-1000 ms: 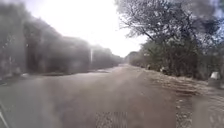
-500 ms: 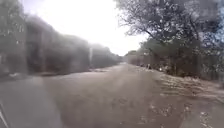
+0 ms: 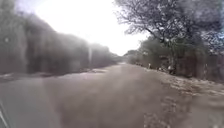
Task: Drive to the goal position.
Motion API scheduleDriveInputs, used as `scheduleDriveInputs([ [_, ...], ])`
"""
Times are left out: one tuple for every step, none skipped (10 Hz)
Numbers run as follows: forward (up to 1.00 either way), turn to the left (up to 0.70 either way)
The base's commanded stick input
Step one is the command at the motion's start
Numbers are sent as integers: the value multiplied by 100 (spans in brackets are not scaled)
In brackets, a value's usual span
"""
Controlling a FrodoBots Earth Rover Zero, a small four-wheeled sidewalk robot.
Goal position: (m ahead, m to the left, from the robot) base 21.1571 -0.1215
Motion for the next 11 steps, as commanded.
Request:
scheduleDriveInputs([
  [100, 0],
  [100, -11],
  [100, -22],
  [100, -21],
  [100, -10],
  [100, 0],
  [100, 0],
  [100, 0],
  [100, 0],
  [100, 0],
  [100, 0],
])
